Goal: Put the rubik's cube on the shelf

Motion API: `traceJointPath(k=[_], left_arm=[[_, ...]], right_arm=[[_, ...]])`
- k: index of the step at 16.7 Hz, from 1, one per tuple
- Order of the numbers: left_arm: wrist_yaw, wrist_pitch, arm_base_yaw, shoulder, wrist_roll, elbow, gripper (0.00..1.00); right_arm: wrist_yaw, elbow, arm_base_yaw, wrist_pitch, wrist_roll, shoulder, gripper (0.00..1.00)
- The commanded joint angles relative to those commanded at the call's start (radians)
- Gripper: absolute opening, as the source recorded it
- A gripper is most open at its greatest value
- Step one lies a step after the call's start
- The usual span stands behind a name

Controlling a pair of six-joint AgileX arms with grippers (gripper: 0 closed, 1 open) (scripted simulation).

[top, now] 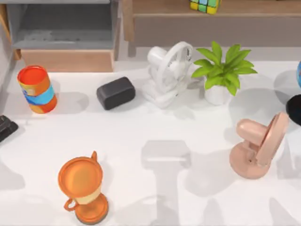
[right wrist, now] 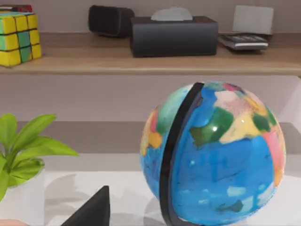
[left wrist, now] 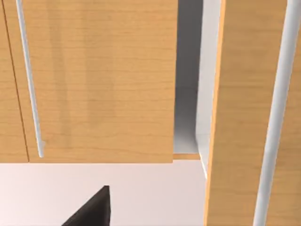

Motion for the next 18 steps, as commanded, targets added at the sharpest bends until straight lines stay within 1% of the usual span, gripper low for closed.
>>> traceJointPath(k=[5, 10, 14, 18], left_arm=[[-0.004, -0.002, 0.002, 0.004, 0.0, 0.005, 1.0], [-0.053, -0.04, -0.053, 0.028, -0.001, 0.069, 1.0], [-0.06, -0.046, -0.06, 0.031, -0.001, 0.078, 1.0], [-0.06, -0.046, -0.06, 0.031, -0.001, 0.078, 0.7]], right_arm=[[0.0, 0.0, 0.0, 0.0, 0.0, 0.0, 1.0], [0.0, 0.0, 0.0, 0.0, 0.0, 0.0, 1.0], [0.0, 0.0, 0.0, 0.0, 0.0, 0.0, 1.0], [0.0, 0.0, 0.0, 0.0, 0.0, 0.0, 1.0]])
